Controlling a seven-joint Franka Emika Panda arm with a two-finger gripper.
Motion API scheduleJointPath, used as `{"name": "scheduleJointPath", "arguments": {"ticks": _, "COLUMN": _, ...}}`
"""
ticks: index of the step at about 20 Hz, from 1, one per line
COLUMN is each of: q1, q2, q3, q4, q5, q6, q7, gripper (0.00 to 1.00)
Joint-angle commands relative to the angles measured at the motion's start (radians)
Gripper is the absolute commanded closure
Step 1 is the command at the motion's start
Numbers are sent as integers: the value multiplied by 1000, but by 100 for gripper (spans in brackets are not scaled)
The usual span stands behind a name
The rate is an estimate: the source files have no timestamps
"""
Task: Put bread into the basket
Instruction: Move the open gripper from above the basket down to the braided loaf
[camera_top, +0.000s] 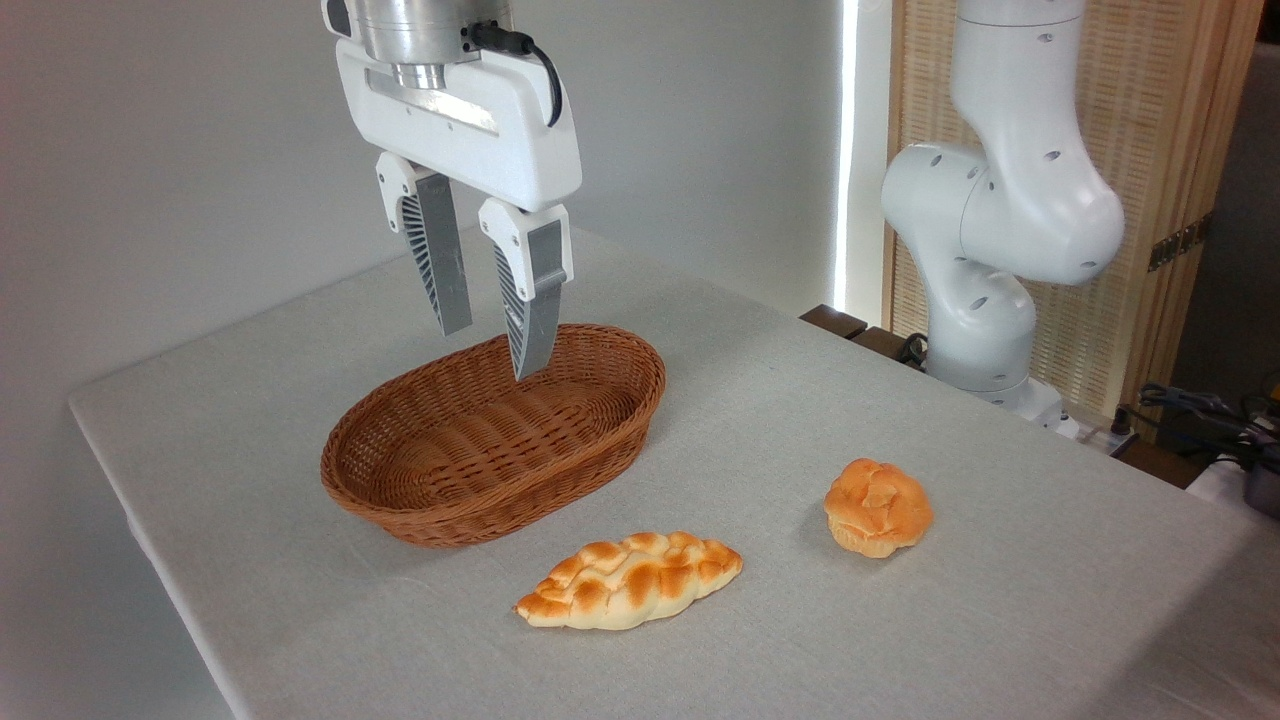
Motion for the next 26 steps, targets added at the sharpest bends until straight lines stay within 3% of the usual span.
{"name": "scheduleJointPath", "arguments": {"ticks": 1, "q1": 0, "q2": -23, "q3": 4, "q4": -25, "q5": -12, "q6": 5, "q7": -22, "gripper": 0}}
{"name": "scheduleJointPath", "arguments": {"ticks": 13, "q1": 0, "q2": -27, "q3": 1, "q4": -55, "q5": -12, "q6": 16, "q7": -15, "gripper": 0}}
{"name": "scheduleJointPath", "arguments": {"ticks": 16, "q1": -1, "q2": -59, "q3": 1, "q4": -115, "q5": -11, "q6": 51, "q7": -12, "gripper": 0}}
{"name": "scheduleJointPath", "arguments": {"ticks": 19, "q1": -1, "q2": -128, "q3": 2, "q4": -253, "q5": -9, "q6": 178, "q7": -6, "gripper": 0}}
{"name": "scheduleJointPath", "arguments": {"ticks": 22, "q1": -1, "q2": -170, "q3": 4, "q4": -379, "q5": -5, "q6": 243, "q7": 179, "gripper": 0}}
{"name": "scheduleJointPath", "arguments": {"ticks": 26, "q1": -1, "q2": -170, "q3": 65, "q4": -509, "q5": 99, "q6": 301, "q7": 346, "gripper": 0}}
